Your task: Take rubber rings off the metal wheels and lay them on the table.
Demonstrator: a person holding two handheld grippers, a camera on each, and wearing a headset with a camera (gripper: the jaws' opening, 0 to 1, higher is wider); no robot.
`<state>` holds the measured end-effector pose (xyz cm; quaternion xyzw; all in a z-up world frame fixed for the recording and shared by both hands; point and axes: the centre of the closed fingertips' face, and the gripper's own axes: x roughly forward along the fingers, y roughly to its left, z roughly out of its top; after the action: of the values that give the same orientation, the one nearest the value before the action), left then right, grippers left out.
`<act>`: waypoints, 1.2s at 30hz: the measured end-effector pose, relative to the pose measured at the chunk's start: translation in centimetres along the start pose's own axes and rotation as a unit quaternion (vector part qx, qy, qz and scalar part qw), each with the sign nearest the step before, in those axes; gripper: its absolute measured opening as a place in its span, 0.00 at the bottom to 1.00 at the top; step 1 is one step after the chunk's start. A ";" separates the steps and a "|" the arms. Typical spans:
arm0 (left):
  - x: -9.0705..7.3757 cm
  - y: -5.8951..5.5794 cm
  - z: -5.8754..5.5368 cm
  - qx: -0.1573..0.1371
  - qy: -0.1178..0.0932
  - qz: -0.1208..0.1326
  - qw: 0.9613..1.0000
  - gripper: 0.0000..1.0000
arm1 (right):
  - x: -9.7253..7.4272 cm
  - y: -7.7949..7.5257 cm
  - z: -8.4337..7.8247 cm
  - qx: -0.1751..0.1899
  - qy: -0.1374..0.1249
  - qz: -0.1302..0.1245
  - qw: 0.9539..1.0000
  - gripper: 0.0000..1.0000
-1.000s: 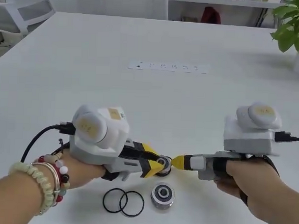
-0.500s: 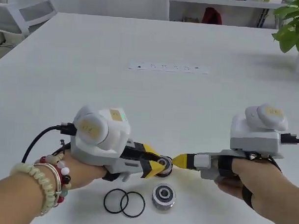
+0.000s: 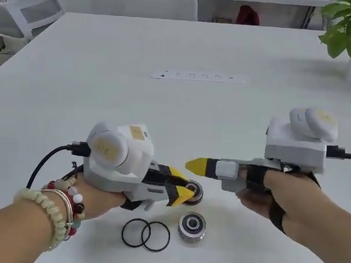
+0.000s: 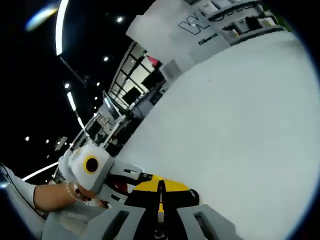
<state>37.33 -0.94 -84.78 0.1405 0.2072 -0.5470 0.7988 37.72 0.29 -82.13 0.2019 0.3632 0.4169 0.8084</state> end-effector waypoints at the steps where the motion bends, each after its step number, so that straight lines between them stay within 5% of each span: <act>1: 0.0 0.0 0.0 0.000 0.000 0.000 1.000 0.13 | -0.2 -0.6 -0.2 -0.003 0.004 -0.011 1.000 0.00; 4: 0.0 0.0 0.0 0.000 -0.001 -0.001 1.000 0.13 | -0.9 -2.9 -0.7 -0.065 0.032 -0.048 0.996 0.00; 12: -0.1 0.0 0.0 0.001 -0.002 -0.003 1.000 0.13 | -0.7 -3.9 -1.8 -0.131 0.081 -0.056 0.987 0.00; 17: 0.0 0.0 0.0 0.002 -0.002 -0.005 1.000 0.13 | -1.0 -4.6 -3.3 -0.200 0.139 -0.061 0.968 0.00; 30: 0.0 0.0 0.0 0.001 -0.004 -0.007 1.000 0.13 | -0.2 -3.4 -3.6 -0.274 0.130 -0.037 0.952 0.23; 34: 0.0 0.0 0.0 0.001 -0.004 -0.007 1.000 0.13 | 0.4 -3.4 -3.6 -0.310 0.129 -0.045 0.941 0.25; 36: -0.1 0.0 0.0 0.001 -0.004 -0.006 1.000 0.13 | 0.5 -3.3 -3.8 -0.312 0.132 -0.045 0.940 0.26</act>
<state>37.32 -0.90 -84.76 0.1375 0.2048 -0.5526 0.7961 36.80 -1.09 -86.87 -0.1343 0.3271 0.4951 0.7937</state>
